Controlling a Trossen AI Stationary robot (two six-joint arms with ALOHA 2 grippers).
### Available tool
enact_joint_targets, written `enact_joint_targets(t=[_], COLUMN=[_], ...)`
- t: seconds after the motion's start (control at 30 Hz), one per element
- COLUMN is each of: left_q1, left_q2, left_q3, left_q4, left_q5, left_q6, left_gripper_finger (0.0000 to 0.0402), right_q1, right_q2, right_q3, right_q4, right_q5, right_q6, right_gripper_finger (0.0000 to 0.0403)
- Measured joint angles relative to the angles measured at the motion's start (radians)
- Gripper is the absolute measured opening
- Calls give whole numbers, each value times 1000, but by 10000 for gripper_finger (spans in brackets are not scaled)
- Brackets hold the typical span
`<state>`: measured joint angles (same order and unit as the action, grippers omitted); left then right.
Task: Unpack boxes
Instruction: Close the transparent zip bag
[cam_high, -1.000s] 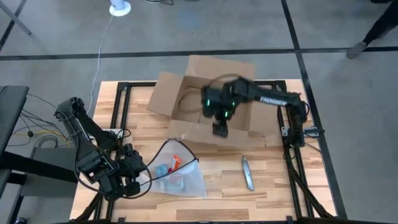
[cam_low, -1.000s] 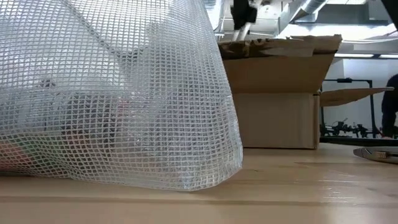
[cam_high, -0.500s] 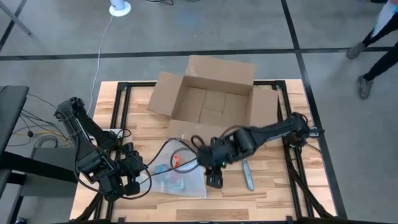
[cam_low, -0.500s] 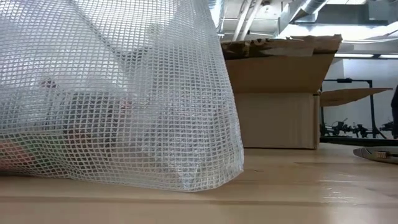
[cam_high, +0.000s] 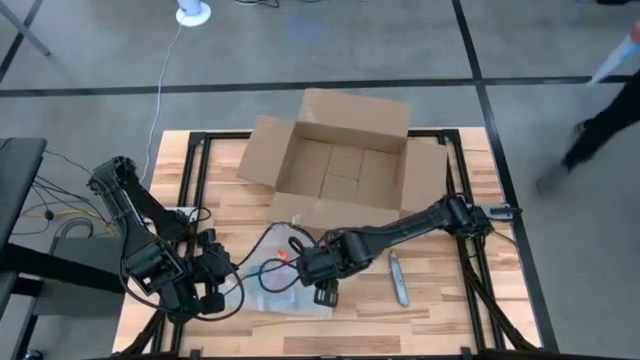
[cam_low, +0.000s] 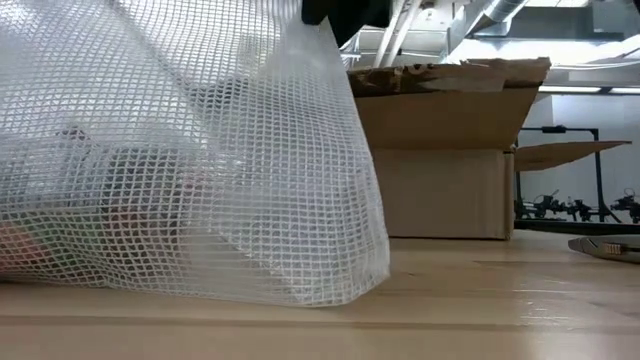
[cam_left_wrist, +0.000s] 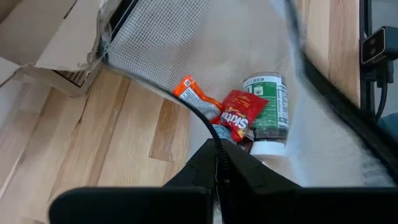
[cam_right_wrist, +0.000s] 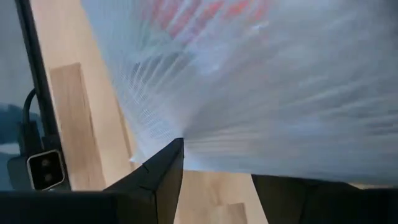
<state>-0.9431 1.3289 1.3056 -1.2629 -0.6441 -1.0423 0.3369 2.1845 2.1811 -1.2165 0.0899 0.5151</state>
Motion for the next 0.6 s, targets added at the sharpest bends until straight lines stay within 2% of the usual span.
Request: enact_joint_targets(t=[0.27,0.37,0.47,0.53,0.6], left_q1=[0,0,0,0,0], left_q2=[0,0,0,0,0], left_q3=[0,0,0,0,0], left_q4=[3,3,3,2,1], left_q5=[0,0,1,1,1], left_q6=[11,13,19,18,18], left_gripper_finger=[0,0,0,0,0], right_q1=[-38,-50,-60,-60,-59], right_q2=[-58,-54,-39,-37,-37], right_q3=[0,0,0,0,0], right_q4=[-60,2,114,131,131], right_q5=[51,45,-32,-52,-56], right_q6=[-10,-42,-87,-97,-110], right_gripper_finger=[151,150,146,127,86])
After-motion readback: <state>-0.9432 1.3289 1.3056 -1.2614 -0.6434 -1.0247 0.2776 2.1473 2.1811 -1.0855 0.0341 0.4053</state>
